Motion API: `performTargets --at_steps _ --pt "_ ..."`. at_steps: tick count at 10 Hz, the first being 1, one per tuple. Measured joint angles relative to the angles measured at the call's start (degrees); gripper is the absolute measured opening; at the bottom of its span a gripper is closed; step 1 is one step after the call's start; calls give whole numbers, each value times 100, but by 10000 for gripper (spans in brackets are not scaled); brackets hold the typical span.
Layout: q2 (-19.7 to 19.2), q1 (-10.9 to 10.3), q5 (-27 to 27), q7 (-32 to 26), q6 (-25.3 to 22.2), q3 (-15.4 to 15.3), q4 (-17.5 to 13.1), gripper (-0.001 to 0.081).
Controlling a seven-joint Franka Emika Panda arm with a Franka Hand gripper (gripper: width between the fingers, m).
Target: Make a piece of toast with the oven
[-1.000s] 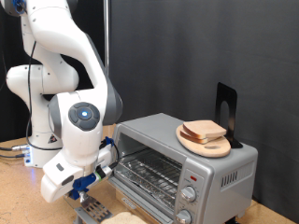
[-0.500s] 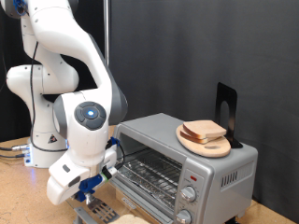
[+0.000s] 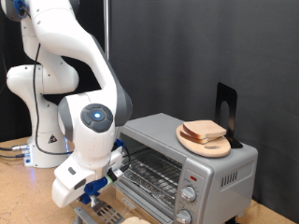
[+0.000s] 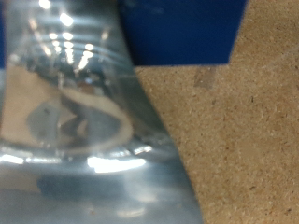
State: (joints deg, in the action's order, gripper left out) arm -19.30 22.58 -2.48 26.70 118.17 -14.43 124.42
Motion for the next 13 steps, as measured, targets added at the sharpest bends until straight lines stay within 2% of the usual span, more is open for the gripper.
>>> performTargets --at_steps 2,5,6,7,8,9,11,13 --pt "90 -3 -122 -483 444 -64 249 491" --pt "680 52 -107 -1782 708 -137 973 491" --pt "903 76 90 -2148 809 -140 1186 491" --pt "1137 115 542 -2577 1045 -143 1401 491" --pt "1399 162 1114 -3064 1440 -141 1611 491" --pt "1634 203 1367 -3341 1704 -124 1762 491" --pt "1938 296 1094 -3387 1907 -2 1780 491" --pt "2012 411 720 -3344 1702 108 1617 491"
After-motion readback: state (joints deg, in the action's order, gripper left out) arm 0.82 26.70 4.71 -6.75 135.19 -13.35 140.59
